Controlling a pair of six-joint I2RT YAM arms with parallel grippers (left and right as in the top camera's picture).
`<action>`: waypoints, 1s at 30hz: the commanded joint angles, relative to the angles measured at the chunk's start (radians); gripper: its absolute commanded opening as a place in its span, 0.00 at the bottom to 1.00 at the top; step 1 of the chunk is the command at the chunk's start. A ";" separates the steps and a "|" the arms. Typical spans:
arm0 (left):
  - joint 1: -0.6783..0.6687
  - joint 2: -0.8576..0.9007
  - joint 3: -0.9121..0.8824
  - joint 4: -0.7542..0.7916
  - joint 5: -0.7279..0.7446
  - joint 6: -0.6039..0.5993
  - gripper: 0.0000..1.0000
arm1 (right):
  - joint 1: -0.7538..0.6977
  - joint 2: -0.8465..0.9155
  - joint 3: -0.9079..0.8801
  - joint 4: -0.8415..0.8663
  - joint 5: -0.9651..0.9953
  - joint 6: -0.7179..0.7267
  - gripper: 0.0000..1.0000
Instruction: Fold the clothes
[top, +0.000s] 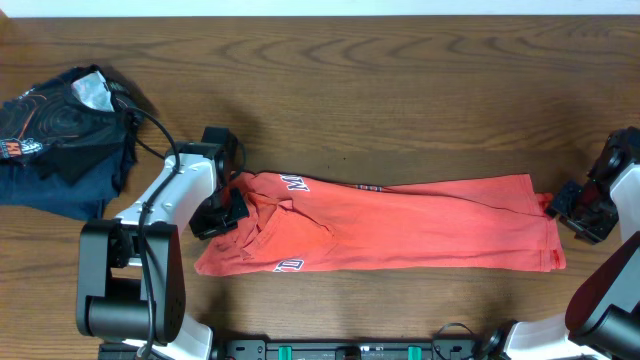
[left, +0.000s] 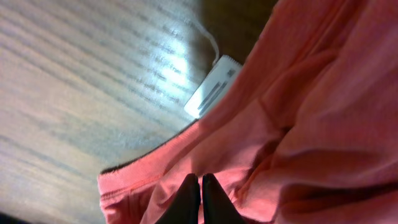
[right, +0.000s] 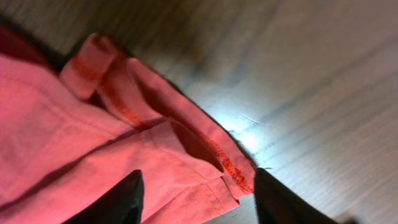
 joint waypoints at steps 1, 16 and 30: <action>0.002 0.005 -0.003 -0.024 -0.002 -0.016 0.07 | -0.018 0.008 -0.005 0.005 -0.038 -0.161 0.59; 0.002 0.005 -0.003 -0.035 -0.002 -0.016 0.45 | -0.016 0.010 -0.169 0.187 -0.090 -0.243 0.71; 0.002 0.005 -0.003 -0.034 -0.002 0.007 0.45 | -0.015 0.010 -0.271 0.296 -0.278 -0.242 0.35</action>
